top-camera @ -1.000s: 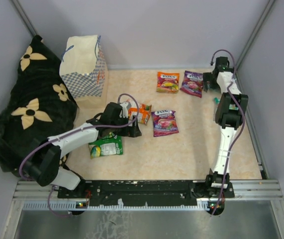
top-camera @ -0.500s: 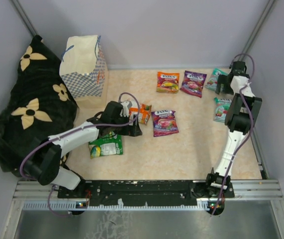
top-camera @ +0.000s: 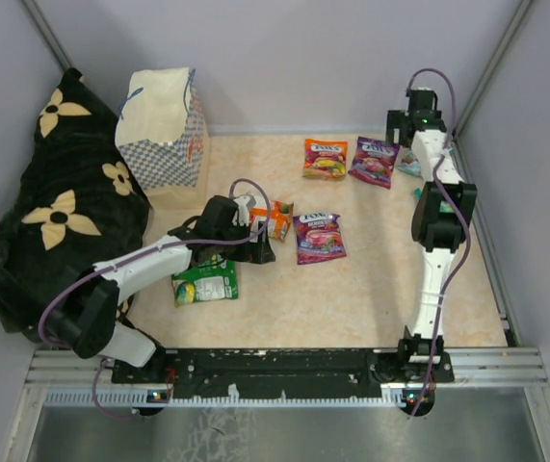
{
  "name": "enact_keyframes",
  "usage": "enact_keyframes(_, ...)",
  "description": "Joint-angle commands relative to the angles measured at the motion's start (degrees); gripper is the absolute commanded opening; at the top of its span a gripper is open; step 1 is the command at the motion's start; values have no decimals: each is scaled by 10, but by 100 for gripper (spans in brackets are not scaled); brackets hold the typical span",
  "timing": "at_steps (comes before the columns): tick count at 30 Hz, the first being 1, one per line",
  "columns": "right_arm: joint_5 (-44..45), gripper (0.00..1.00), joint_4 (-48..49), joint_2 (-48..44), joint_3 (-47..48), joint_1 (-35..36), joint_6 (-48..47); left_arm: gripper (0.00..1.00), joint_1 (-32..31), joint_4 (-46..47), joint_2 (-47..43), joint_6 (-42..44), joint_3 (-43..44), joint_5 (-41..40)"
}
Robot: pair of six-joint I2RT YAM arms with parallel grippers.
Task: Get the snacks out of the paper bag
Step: Adjust the snack at the corner of the board.
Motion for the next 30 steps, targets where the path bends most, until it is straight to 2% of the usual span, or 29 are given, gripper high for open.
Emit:
enact_keyframes(1, 52, 99, -5, 37, 8, 2, -29, 100, -1, 2, -1, 0, -6, -8)
enact_keyframes(21, 100, 99, 4, 37, -49, -4, -81, 100, -1, 4, -3, -4, -12, -5)
enact_keyframes(30, 111, 99, 2, -7, -90, -31, -77, 100, -1, 6, -4, -2, -15, -3)
